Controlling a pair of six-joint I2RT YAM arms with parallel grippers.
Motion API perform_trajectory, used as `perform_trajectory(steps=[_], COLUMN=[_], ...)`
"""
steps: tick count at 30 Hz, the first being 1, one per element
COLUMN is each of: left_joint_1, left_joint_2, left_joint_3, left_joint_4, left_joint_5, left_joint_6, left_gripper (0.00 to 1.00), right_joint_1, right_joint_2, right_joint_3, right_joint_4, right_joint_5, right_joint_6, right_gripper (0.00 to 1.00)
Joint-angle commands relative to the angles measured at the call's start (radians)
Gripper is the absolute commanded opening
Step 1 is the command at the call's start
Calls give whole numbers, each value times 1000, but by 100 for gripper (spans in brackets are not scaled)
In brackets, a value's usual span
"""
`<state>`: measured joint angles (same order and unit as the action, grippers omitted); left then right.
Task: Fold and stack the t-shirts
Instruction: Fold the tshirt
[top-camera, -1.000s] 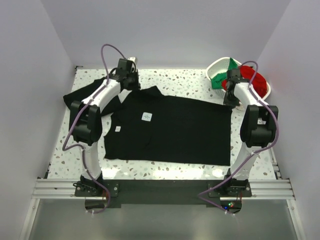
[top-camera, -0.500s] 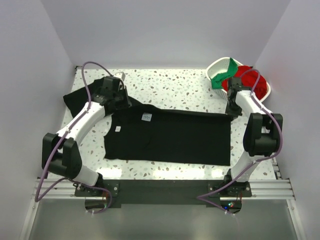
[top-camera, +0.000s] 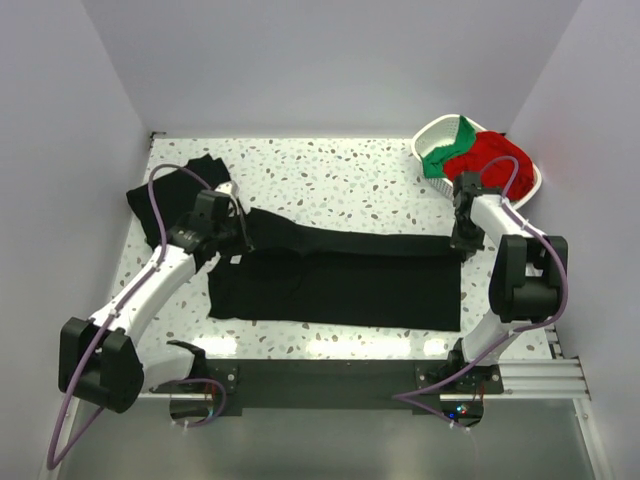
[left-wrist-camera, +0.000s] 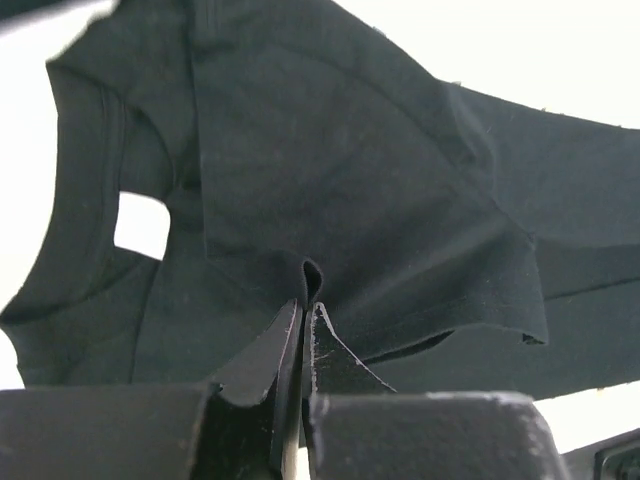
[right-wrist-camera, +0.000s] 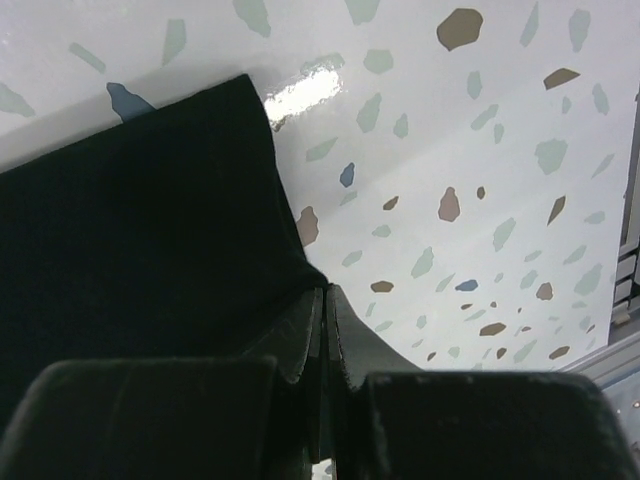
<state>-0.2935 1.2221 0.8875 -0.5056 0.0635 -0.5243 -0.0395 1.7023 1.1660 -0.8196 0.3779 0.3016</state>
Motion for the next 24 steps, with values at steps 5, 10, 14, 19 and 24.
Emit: perform_trajectory(steps=[5, 10, 14, 19, 24], left_joint_1=[-10, -32, -36, -39, -39], left_joint_2=[-50, -53, -79, -111, -164], left_joint_3=[-82, -122, -154, -185, -159], left_joint_4=[-31, -53, -73, -106, -160], left_joint_5=[51, 65, 78, 99, 133], left_joint_6=[-32, -37, -36, -45, -71], left_gripper=[0, 0, 0, 21, 52], right_joint_1=[0, 0, 1, 1, 6], right_joint_2=[-18, -13, -18, -13, -38], right_joint_3=[-28, -40, -63, -77, -52], right_joint_4=[-12, -24, -23, -32, -50], right_joint_5=[53, 73, 76, 72, 56], right_joint_6=[33, 50, 62, 67, 67], right_gripper=[0, 0, 0, 0, 49])
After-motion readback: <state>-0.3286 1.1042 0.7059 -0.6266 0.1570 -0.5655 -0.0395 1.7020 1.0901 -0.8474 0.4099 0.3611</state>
